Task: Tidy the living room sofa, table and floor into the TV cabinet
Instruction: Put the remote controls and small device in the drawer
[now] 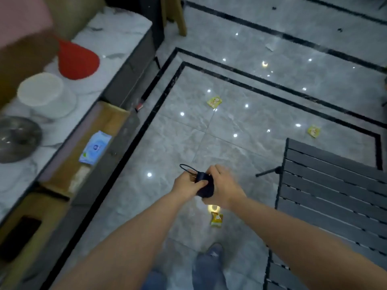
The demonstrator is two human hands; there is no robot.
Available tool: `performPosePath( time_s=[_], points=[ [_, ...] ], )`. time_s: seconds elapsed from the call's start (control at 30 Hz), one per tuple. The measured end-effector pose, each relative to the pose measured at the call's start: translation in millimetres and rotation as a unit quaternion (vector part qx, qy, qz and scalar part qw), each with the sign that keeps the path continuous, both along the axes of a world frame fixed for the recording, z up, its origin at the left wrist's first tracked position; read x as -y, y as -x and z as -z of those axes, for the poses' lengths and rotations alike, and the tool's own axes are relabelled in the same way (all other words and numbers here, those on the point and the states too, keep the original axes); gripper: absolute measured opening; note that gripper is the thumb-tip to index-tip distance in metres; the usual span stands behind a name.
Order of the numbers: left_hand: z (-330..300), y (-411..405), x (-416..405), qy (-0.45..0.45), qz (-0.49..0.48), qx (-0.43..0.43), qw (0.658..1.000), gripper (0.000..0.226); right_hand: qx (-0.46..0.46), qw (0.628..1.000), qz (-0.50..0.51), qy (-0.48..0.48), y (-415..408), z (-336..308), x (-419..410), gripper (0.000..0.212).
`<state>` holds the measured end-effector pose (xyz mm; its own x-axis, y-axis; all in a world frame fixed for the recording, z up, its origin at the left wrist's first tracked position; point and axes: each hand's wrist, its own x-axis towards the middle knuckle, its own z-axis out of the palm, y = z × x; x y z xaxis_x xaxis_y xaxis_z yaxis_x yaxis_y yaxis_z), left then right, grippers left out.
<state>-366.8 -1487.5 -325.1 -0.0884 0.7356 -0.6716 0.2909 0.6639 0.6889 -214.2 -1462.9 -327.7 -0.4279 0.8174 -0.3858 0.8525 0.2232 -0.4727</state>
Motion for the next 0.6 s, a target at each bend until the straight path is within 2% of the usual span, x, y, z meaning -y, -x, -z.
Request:
performPosePath(
  time_s=[0.23, 0.37, 0.6],
  points=[
    [5, 146, 70, -0.018, -0.121, -0.01, 0.992, 0.036, 0.013, 0.993, -0.111, -0.031, 155, -7, 35, 0.064],
    [11, 234, 118, -0.013, -0.221, 0.004, 0.975, 0.038, 0.035, 0.976, -0.211, -0.034, 257, -10, 59, 0.068],
    [7, 355, 204, -0.004, -0.316, -0.007, 0.949, 0.03, 0.058, 0.938, -0.342, -0.019, 414, -15, 121, 0.063]
  ],
)
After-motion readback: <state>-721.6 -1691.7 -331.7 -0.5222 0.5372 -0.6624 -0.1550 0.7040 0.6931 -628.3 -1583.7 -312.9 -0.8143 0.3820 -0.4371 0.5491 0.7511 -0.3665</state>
